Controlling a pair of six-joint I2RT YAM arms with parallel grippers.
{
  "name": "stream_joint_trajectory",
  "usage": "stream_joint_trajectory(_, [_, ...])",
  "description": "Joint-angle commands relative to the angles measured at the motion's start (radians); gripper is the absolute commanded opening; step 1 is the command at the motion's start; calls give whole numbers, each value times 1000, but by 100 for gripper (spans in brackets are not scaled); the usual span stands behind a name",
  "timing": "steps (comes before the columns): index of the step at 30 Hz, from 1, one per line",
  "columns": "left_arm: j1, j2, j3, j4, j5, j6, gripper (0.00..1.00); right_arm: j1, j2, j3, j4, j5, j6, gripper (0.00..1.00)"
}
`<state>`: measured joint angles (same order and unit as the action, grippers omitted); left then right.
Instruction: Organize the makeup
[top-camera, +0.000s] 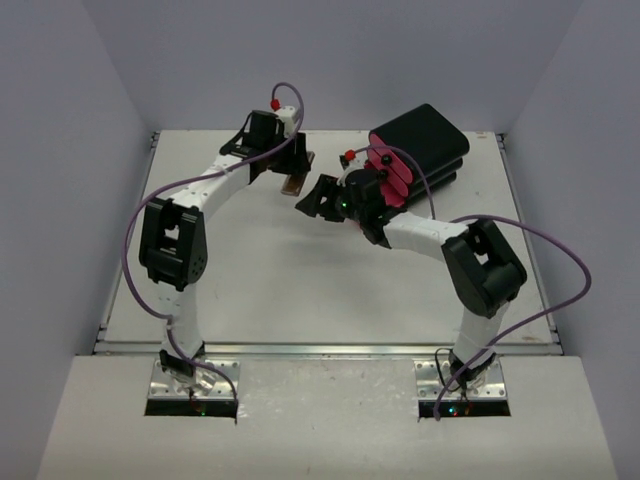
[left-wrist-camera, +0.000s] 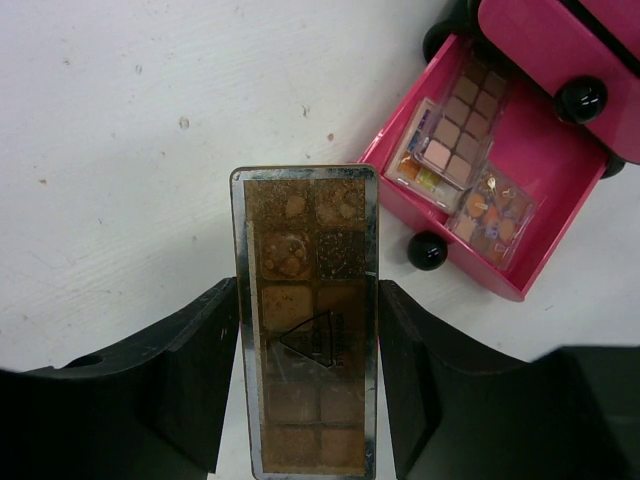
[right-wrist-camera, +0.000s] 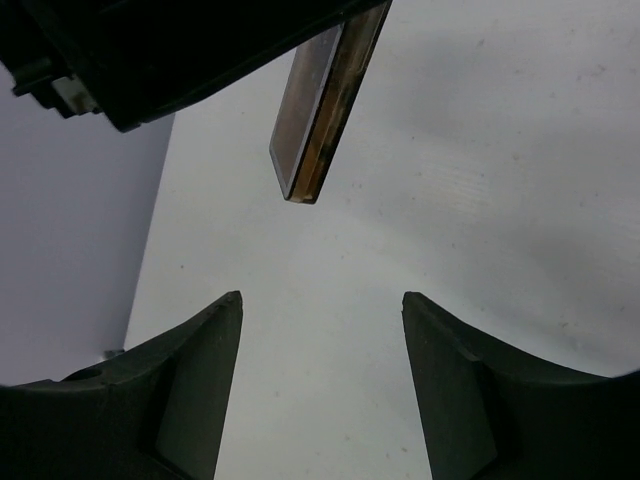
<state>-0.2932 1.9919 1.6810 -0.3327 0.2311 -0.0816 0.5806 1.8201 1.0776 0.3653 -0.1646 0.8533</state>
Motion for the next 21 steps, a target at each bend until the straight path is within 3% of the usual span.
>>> stream_joint_trajectory(1, [0,-48,-10,69,27,-94,0,8,47,50,178,61,128,65])
stream_joint_trajectory(11, [0,-45,-16,83,18,-111,0,28,152,144,165,162,201,56])
stream_joint_trajectory(21, [0,-30,-1,86,33,-130,0,28,240,213,183,162,274,31])
